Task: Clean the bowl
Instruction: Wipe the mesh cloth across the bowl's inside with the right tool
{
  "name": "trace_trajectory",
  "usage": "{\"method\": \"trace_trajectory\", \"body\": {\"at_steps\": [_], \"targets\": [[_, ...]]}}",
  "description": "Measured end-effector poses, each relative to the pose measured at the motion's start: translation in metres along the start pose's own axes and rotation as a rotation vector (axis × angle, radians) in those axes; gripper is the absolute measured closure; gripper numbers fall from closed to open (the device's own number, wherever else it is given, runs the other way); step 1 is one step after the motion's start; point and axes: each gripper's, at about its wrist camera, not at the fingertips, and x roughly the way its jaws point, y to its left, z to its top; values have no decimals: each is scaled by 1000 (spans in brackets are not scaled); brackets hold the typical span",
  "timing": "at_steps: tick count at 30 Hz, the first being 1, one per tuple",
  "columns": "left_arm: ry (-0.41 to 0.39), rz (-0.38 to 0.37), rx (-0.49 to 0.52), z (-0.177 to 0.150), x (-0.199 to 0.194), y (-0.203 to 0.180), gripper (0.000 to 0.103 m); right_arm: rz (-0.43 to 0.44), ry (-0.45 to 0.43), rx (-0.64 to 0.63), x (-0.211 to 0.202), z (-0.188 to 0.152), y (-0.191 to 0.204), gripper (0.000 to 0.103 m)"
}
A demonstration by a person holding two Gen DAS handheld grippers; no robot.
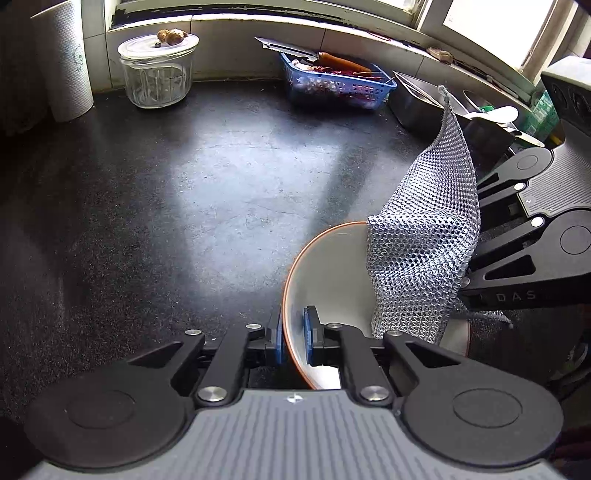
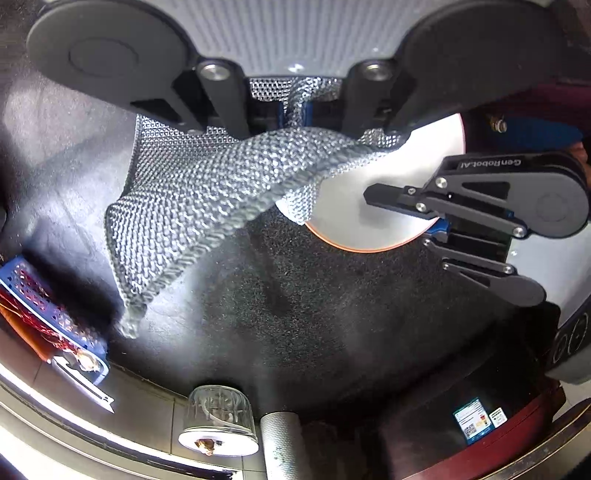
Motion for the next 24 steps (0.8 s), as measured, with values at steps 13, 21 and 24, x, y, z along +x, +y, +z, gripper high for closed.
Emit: {"method": "trace_trajectory", "body": {"at_steps": [13, 21, 24], "targets": [[-11, 1, -35, -6, -2, 1, 94, 2, 34, -95, 6, 9, -2, 91], [-75, 56, -147, -13, -9, -6, 95, 37, 7, 182, -4, -11, -13, 89], [-90, 71, -157, -14, -12, -9, 95, 42, -5, 258, -8, -20, -10, 87]]}}
